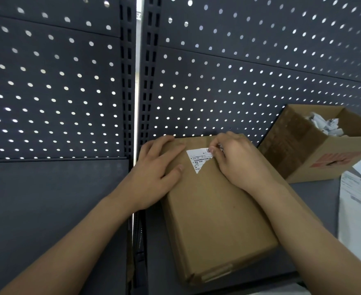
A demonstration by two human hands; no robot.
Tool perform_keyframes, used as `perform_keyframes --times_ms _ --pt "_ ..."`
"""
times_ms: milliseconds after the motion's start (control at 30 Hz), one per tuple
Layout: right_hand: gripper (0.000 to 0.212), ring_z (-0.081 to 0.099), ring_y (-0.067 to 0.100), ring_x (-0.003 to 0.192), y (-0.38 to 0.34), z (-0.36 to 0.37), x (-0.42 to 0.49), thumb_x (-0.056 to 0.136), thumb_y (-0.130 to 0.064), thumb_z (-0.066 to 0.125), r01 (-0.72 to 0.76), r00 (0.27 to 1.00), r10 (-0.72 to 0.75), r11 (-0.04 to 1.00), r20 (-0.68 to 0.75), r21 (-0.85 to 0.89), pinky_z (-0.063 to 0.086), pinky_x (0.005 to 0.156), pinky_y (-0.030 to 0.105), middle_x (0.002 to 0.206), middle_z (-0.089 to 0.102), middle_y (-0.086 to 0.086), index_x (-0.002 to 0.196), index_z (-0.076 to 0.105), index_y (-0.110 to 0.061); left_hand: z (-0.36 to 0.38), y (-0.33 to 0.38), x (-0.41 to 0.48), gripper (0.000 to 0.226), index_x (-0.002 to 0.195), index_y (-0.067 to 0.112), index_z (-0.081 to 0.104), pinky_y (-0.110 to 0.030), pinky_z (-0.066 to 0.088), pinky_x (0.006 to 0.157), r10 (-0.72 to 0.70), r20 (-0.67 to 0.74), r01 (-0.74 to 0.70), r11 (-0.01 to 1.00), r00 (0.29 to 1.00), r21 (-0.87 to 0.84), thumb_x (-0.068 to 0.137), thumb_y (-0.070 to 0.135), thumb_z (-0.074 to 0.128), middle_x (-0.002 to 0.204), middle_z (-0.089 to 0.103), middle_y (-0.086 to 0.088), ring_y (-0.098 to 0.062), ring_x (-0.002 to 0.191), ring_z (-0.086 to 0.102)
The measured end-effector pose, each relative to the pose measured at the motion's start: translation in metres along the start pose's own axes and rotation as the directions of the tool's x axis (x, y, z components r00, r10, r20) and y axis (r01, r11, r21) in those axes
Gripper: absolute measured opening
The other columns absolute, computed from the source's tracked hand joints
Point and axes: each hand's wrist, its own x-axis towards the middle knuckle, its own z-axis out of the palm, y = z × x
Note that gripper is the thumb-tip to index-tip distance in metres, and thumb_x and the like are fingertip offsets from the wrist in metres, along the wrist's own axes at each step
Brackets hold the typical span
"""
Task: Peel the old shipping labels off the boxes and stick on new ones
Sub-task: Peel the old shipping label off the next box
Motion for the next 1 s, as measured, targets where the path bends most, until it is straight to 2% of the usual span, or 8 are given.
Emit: perform_keyframes --times_ms 300,467,600,667,767,867,933,1000 --pt "0.007 0.046 0.008 0.086 -0.005 0.003 -0.003 0.100 -0.022 0.051 0.024 0.996 -0.006 0.980 -0.091 0.196 0.029 0.069 0.024 0.097 0.056 -0.006 0.096 0.056 -0.023 0.000 -0.001 0.001 0.068 0.147 0.038 0.039 -0.018 0.012 0.109 0.003 -0.001 -0.003 1.000 1.000 0.004 0.083 0.061 0.030 0.153 0.019 0.022 -0.007 0.139 0.012" --pt "0.010 0.051 0.000 0.068 -0.007 0.001 -0.004 0.100 -0.020 0.053 0.069 0.991 -0.031 0.951 -0.126 0.303 0.032 0.061 0.010 0.070 0.052 -0.015 0.091 0.056 -0.024 0.000 -0.001 0.001 0.067 0.147 0.039 0.038 -0.023 0.015 0.111 0.010 -0.002 -0.010 1.000 1.000 0.022 0.084 0.060 0.030 0.153 0.021 0.019 -0.011 0.140 0.014" --pt "0.011 0.047 0.010 0.054 -0.013 -0.003 -0.009 0.100 -0.021 0.053 0.105 0.988 -0.050 0.909 -0.145 0.404 0.034 0.053 0.016 0.063 0.055 -0.007 0.089 0.056 -0.024 -0.001 -0.001 0.001 0.066 0.148 0.043 0.035 -0.024 0.015 0.111 0.014 0.007 -0.014 1.000 1.000 0.013 0.084 0.059 0.031 0.153 0.020 0.020 -0.010 0.140 0.013" --pt "0.014 0.051 0.008 0.056 -0.015 -0.006 -0.008 0.099 -0.020 0.052 0.092 0.981 0.012 0.849 -0.194 0.520 0.040 0.057 0.023 0.070 0.060 -0.009 0.086 0.053 -0.026 -0.001 -0.002 0.001 0.066 0.147 0.040 0.037 -0.024 0.015 0.112 0.020 0.003 -0.020 0.999 1.000 0.025 0.084 0.059 0.030 0.153 0.020 0.019 -0.010 0.139 0.013" --pt "0.017 0.055 0.002 0.057 -0.012 -0.011 -0.007 0.098 -0.014 0.054 0.036 0.967 0.145 0.736 -0.210 0.676 0.042 0.060 0.029 0.067 0.061 -0.015 0.083 0.051 -0.021 0.000 -0.002 0.001 0.067 0.148 0.038 0.037 -0.019 0.011 0.108 0.024 0.004 -0.024 0.999 1.000 0.025 0.084 0.059 0.030 0.153 0.020 0.019 -0.007 0.139 0.012" --pt "0.019 0.072 0.015 0.072 -0.006 -0.006 -0.005 0.096 -0.023 0.059 -0.023 0.977 0.165 0.711 -0.135 0.703 0.048 0.064 0.042 0.070 0.069 0.002 0.082 0.048 -0.018 0.000 -0.002 0.001 0.066 0.147 0.040 0.037 -0.015 0.009 0.106 0.025 0.002 -0.025 1.000 1.000 0.016 0.084 0.059 0.030 0.152 0.020 0.021 -0.005 0.138 0.012" --pt "0.019 0.072 0.023 0.075 -0.003 -0.003 -0.003 0.093 -0.024 0.061 -0.027 0.978 0.162 0.730 -0.134 0.683 0.049 0.066 0.041 0.070 0.069 -0.001 0.080 0.048 -0.020 0.000 -0.003 0.001 0.065 0.146 0.041 0.038 -0.014 0.009 0.106 0.025 -0.004 -0.025 1.000 1.000 0.009 0.085 0.059 0.031 0.152 0.020 0.022 -0.005 0.139 0.012" --pt "0.021 0.058 0.013 0.062 0.000 -0.003 -0.001 0.089 -0.021 0.064 -0.027 0.972 0.173 0.752 -0.158 0.658 0.041 0.061 0.033 0.064 0.060 -0.002 0.076 0.047 -0.021 0.000 -0.003 0.001 0.064 0.146 0.042 0.038 -0.012 0.009 0.106 0.028 -0.004 -0.028 1.000 1.000 0.005 0.085 0.059 0.032 0.152 0.020 0.022 -0.005 0.139 0.013"
